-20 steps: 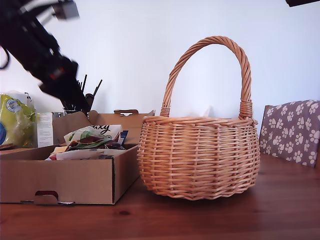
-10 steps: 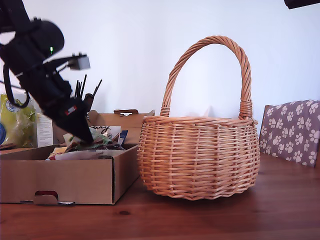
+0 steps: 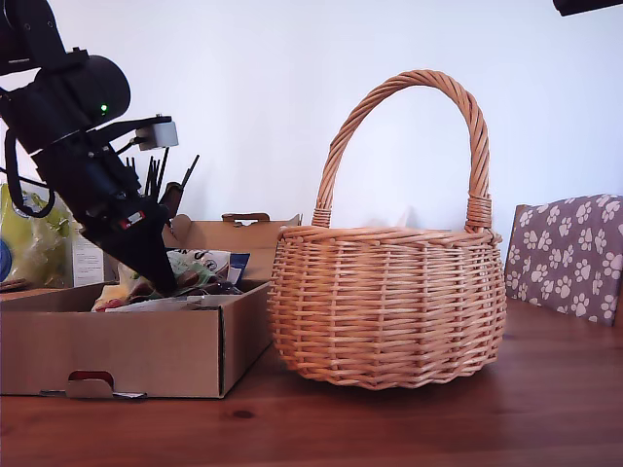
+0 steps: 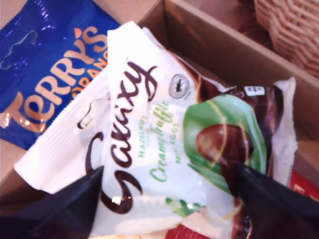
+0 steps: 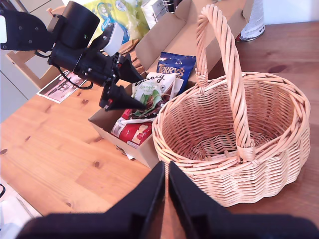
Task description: Move the bags of Easter eggs from the cardboard box on the left into the woven basket on the right side.
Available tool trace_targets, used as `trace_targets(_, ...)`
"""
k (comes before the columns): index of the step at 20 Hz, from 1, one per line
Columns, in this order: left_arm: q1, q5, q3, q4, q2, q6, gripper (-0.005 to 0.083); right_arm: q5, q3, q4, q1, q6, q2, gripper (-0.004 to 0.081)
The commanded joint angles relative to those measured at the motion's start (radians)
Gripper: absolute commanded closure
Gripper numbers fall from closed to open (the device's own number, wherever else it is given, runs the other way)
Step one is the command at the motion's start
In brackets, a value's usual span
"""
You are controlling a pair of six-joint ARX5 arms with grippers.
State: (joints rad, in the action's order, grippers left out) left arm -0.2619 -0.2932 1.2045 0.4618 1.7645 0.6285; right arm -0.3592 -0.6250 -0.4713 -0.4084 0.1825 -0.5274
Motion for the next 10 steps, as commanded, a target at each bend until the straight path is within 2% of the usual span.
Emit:
trace_targets(1, -0.003, 0.003, 0.022, 0.015, 0.023, 0.002, 0.0589, 0.000, -0.011, 0.010, -0.004, -0.004, 0.000, 0.0783)
trace_targets(5, -0.003, -0.002, 0.094, 0.090, 0.019, 0.001, 0.0598, 0.003, -0.011, 0.010, -0.004, -0.004, 0.000, 0.0783)
trace_targets(10, -0.003, -0.066, 0.207, 0.226, 0.000, -0.022, 0.0599, 0.007, -0.011, 0.010, -0.004, -0.030, 0.000, 0.0783)
